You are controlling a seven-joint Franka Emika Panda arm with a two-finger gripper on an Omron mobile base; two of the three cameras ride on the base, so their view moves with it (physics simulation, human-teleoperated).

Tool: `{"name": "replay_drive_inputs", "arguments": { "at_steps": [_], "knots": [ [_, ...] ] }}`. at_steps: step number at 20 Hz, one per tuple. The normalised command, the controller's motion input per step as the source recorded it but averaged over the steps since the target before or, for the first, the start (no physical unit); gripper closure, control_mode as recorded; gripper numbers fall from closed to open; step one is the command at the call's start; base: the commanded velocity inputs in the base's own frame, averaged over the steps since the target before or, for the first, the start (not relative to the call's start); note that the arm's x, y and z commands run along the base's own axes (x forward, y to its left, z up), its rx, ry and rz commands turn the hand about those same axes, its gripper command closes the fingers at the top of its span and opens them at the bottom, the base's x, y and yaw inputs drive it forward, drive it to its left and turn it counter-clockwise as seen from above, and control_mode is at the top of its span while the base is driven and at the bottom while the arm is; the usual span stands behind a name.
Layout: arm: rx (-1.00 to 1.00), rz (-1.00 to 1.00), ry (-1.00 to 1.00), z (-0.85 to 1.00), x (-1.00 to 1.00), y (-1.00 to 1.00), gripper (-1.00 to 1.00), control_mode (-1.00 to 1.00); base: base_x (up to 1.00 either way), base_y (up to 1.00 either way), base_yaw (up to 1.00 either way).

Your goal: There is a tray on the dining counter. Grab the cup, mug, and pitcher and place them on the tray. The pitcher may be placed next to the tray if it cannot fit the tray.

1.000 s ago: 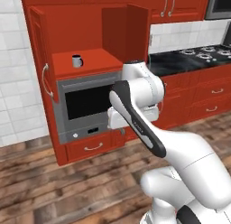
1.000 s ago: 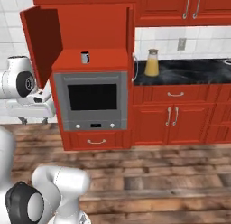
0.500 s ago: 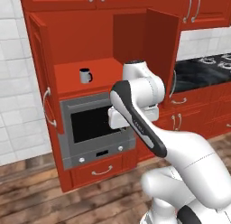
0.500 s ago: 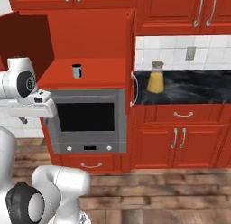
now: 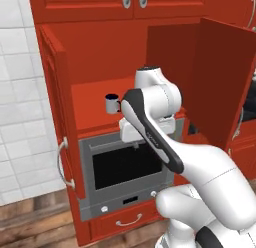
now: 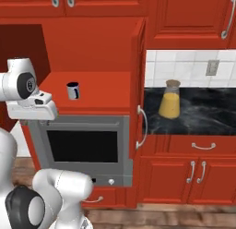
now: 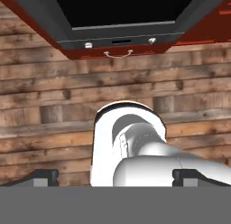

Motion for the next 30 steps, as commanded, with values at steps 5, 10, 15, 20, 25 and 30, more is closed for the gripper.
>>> {"name": "replay_drive_inputs", "arguments": {
  "at_steps": [5, 10, 15, 20, 25, 30],
  "knots": [
    [0.0, 0.0, 0.0, 0.0, 0.0, 0.0, -1.0, 1.0, 0.82, -0.39, 0.11],
    [0.0, 0.06, 0.01, -0.08, 0.31, -0.1, -1.0, -1.0, 0.13, -0.05, 0.02],
    [0.0, 0.08, -0.06, -0.29, 0.16, 0.0, -1.0, -1.0, 0.0, 0.0, 0.0],
    [0.0, 0.09, -0.23, -0.31, 0.31, 0.0, -1.0, -1.0, 0.0, 0.0, 0.0],
    [0.03, 0.09, -0.26, -0.08, 0.54, 0.0, -1.0, -1.0, 0.0, 0.0, 0.0],
    [0.03, 0.05, -0.12, 0.0, 0.6, 0.0, -1.0, -1.0, 0.0, 0.0, 0.0]
  ]
}}
